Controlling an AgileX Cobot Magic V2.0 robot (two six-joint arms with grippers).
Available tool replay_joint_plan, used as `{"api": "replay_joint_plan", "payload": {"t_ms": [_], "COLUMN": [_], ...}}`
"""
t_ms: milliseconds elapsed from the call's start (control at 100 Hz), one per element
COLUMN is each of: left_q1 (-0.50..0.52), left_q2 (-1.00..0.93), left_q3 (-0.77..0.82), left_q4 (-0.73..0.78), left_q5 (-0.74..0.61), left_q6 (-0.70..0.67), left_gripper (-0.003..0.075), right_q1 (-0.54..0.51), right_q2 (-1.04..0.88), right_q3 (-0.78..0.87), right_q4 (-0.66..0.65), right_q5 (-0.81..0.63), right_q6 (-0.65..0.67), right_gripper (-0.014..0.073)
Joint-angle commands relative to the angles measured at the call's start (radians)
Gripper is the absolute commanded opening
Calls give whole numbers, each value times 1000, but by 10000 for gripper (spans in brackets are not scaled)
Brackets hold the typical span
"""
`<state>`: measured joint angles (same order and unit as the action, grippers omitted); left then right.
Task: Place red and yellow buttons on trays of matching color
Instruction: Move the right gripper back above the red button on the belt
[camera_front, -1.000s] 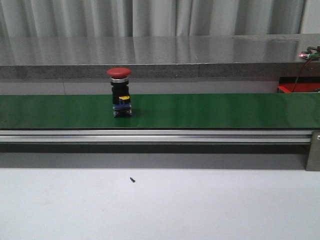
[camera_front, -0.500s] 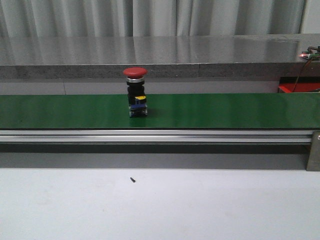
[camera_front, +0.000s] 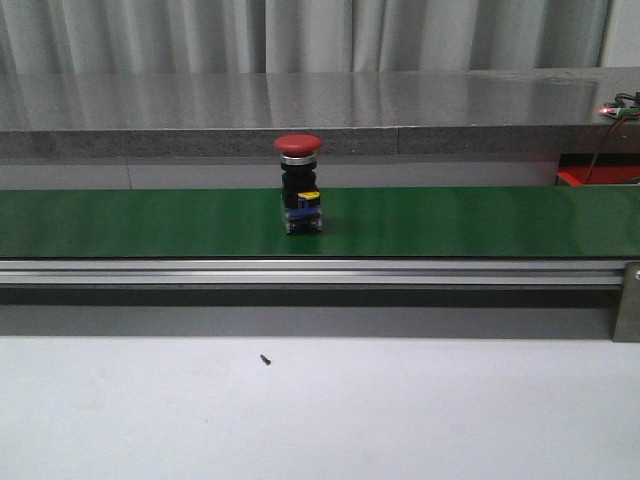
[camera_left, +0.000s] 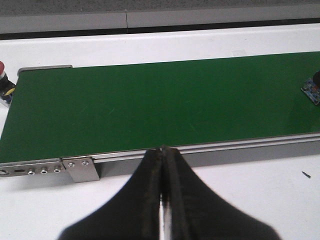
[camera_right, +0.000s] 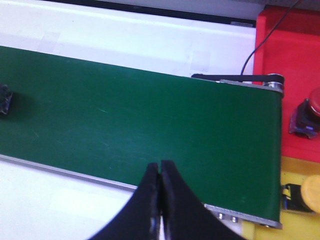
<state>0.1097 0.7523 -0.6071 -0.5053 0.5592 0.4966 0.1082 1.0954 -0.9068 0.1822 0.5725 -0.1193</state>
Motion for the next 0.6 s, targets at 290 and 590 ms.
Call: {"api": "replay_joint_plan", "payload": {"t_ms": [290,590], "left_q1": [-10,-10], "left_q2": [-4,-4], "left_q3": [-27,-27], "left_q4": [-29,-29], "left_q5": [-56,-56], "left_q6": [2,2], "left_gripper": [-20,-20], "right_q1": [141,217], "right_q2": [232,398], "right_q3": [-284,-449], "right_q4": [-24,-28], "right_q5": [31,127], "right_q6": [87,133], "right_gripper": [538,598]}}
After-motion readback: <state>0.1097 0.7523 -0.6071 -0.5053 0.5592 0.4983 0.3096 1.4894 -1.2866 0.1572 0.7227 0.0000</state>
